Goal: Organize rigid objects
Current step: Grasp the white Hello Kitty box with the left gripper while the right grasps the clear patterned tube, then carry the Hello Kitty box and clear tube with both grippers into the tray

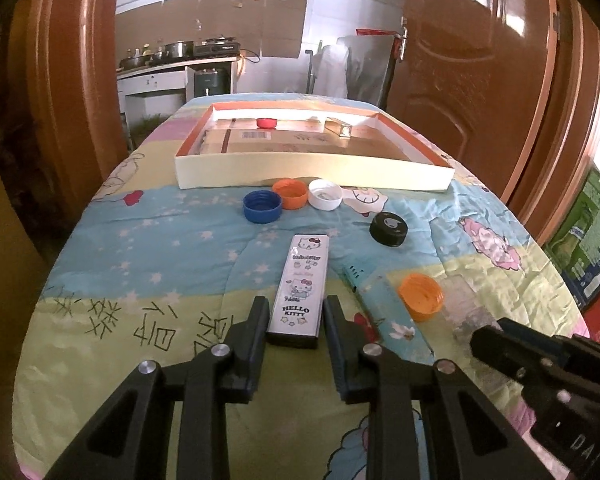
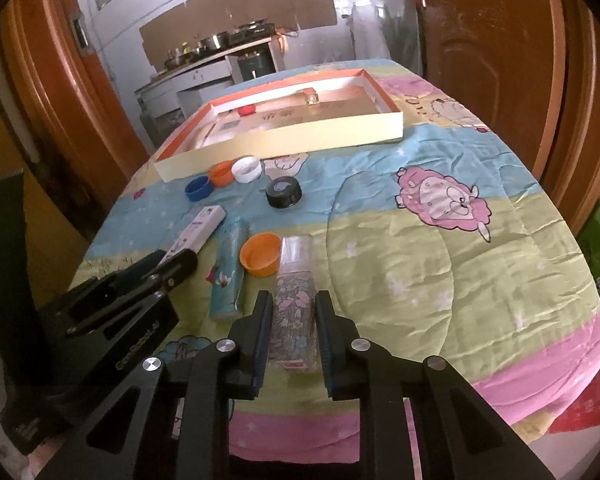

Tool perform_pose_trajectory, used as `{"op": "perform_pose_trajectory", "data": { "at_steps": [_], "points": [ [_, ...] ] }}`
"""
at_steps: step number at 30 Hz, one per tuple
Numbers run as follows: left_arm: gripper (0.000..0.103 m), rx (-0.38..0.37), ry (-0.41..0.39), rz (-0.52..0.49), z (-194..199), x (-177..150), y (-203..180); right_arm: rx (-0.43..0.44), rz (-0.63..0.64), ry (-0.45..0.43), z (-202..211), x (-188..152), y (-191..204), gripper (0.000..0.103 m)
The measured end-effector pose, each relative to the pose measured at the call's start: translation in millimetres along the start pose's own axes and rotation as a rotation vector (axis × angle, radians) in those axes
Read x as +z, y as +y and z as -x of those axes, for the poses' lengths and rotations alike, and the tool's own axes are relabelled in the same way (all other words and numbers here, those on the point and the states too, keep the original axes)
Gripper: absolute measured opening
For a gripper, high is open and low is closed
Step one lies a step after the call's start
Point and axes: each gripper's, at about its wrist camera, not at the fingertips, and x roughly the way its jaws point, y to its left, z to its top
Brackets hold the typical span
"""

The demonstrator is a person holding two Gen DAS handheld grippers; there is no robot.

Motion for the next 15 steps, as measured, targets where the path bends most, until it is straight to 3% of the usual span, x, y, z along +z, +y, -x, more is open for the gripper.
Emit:
{"op": "perform_pose_trajectory", "data": {
  "at_steps": [15],
  "points": [
    [0.027, -0.008, -0.041, 0.006, 16.3, 4.7, 1.0, 0.003, 0.018, -0.062, 15.6, 6.9, -1.2, 0.022]
  ]
}}
